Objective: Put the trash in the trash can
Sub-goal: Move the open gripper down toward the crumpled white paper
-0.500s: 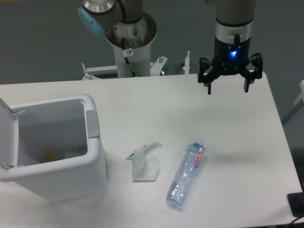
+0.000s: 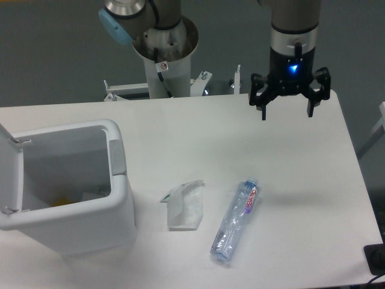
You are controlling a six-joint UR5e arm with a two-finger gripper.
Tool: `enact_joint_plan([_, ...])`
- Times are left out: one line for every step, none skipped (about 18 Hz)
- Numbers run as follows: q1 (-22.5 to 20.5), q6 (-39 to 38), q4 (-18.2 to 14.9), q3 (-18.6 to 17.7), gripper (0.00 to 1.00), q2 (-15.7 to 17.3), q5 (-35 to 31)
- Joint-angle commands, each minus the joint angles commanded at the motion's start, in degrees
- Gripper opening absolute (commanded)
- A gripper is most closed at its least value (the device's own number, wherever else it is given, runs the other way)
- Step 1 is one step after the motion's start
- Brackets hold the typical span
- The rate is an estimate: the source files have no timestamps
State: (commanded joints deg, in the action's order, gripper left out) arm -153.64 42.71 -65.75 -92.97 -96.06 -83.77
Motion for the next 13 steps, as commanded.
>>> enact_joint_plan([0.8, -0.3, 2.1, -1.1, 1.0, -0.4, 0.1])
enact_joint_plan([2.1, -0.6, 4.8, -2.5, 1.0, -1.1, 0.1])
enact_joint_plan([3.7, -4.1, 9.5, -4.5, 1.0, -1.7, -0.1])
enact_joint_plan([4.3, -7.3, 12.0, -5.8, 1.0, -2.4, 0.1])
enact_joint_plan([5.3, -8.9, 13.7, -6.3, 1.0, -2.6, 0.2])
enact_joint_plan([6.5, -8.8, 14.1, -6.6, 1.0, -3.1, 0.2])
enact_joint_plan([7.6, -8.7, 14.2, -6.8, 1.0, -3.8, 0.2])
enact_joint_plan([8.6, -8.5, 14.2, -7.0, 1.0, -4.7, 0.3])
enact_joint_plan([9.7, -7.6, 14.3, -7.0, 1.0, -5.6, 0.3])
enact_joint_plan([10.9, -5.9, 14.5, -7.6, 1.0, -6.6, 0.4])
enact_joint_plan([11.7, -4.7, 14.6, -7.8, 1.0, -7.6, 0.8])
enact_joint_plan([12.2, -4.4, 14.6, -8.2, 1.0, -8.3, 2.0])
enact_joint_plan([12.3, -4.4, 14.8, -8.6, 1.0, -8.9, 4.6])
